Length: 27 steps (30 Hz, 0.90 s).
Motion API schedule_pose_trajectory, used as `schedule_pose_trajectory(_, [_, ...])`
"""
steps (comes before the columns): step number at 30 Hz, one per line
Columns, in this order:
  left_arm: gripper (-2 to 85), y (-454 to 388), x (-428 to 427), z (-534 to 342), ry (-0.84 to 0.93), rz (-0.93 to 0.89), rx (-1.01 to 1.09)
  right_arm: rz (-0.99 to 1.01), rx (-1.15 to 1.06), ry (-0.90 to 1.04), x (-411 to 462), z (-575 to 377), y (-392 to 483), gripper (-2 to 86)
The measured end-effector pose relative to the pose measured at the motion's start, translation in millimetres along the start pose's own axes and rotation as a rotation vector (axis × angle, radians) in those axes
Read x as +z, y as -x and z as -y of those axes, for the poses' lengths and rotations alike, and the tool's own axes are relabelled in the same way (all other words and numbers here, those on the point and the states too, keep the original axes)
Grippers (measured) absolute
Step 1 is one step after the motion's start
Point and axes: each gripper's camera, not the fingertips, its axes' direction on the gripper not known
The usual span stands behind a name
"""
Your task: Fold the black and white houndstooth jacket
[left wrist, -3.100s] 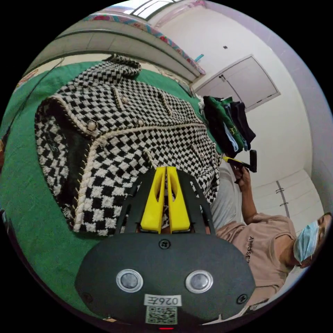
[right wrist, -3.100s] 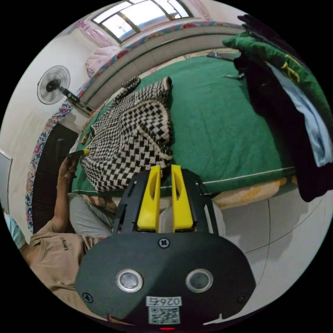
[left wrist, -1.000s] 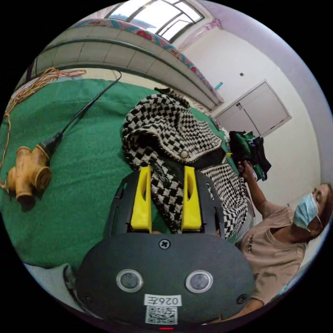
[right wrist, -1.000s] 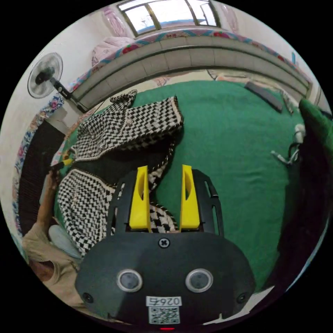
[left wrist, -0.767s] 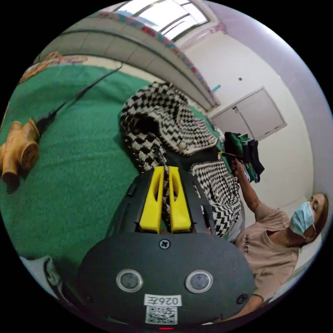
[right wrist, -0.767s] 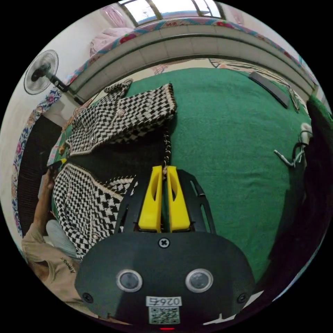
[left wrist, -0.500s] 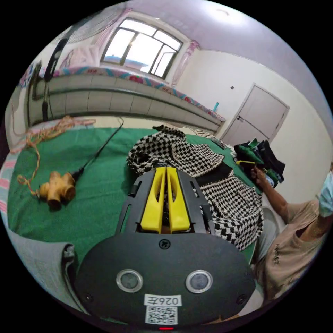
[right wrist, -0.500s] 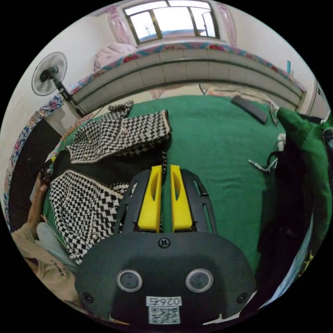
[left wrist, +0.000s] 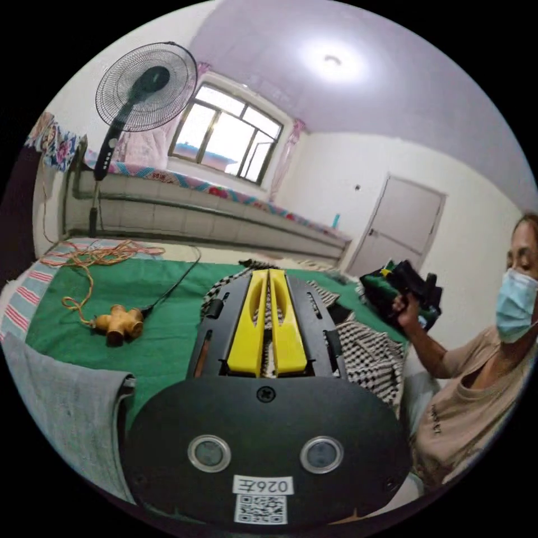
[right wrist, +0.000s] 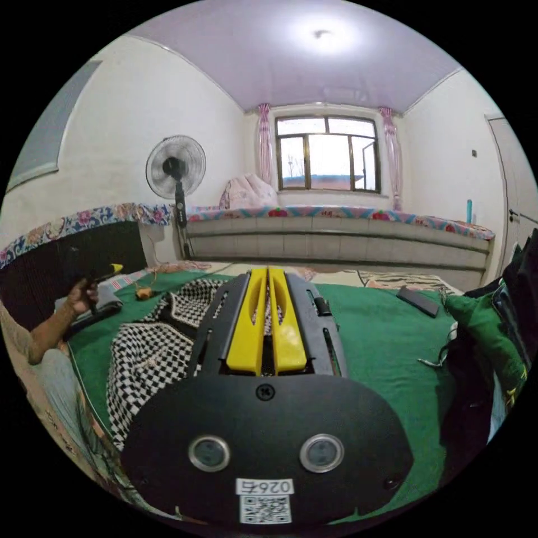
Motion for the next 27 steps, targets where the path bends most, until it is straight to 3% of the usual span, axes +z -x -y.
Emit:
schedule_pose_trajectory(3, [-1.0, -19.9, -41.0, 4.4, -0.146, -0.162, 0.032, -0.011, -0.061, -0.242, -64.2, 11.6, 35.3, -0.7])
schedule_pose_trajectory(7, [-1.0, -54.4, -95.9, 22.7, -0.501, -0.639, 0.231, 0.004, -0.014, -0.591, -118.0, 11.7, 68.8, 1.0])
schedule_pose_trajectory(10, [-0.9, -78.9, -117.2, 47.0, -0.62, -0.714, 0.34, 0.167, -0.003, -0.682, -130.3, 21.2, 86.1, -0.3])
schedule_pose_trajectory(12, [-0.7, -91.1, -116.1, 71.2, -0.514, -0.642, 0.381, 0.177, -0.049, -0.607, -120.4, 32.0, 101.3, -0.9])
schedule_pose_trajectory(14, [0.1, -87.0, -100.0, 92.1, -0.495, -0.455, 0.282, 0.099, -0.072, -0.491, -96.8, 38.1, 109.2, -1.1])
schedule_pose_trajectory(16, [2.8, -69.2, -69.2, 100.0, -0.433, -0.363, 0.133, 0.047, -0.135, -0.318, -56.9, 39.0, 111.6, -1.2])
schedule_pose_trajectory(18, [7.8, -47.4, -23.3, 101.3, -0.318, -0.319, 0.056, -0.021, -0.199, 0.003, 14.6, 28.5, 106.9, -1.4])
schedule_pose_trajectory(21, [9.9, -1.6, 74.9, 86.0, 0.06, -0.239, -0.116, -0.14, -0.323, 0.283, 93.8, -5.3, 104.6, -0.9])
schedule_pose_trajectory(23, [12.5, 27.0, 137.0, 63.3, 0.316, -0.053, -0.21, -0.183, -0.422, 0.374, 128.8, -24.7, 106.7, -0.2])
schedule_pose_trajectory(27, [14.5, 60.9, 197.3, 45.2, 0.556, 0.004, -0.32, -0.147, -0.538, 0.481, 186.7, -44.7, 105.9, 4.6])
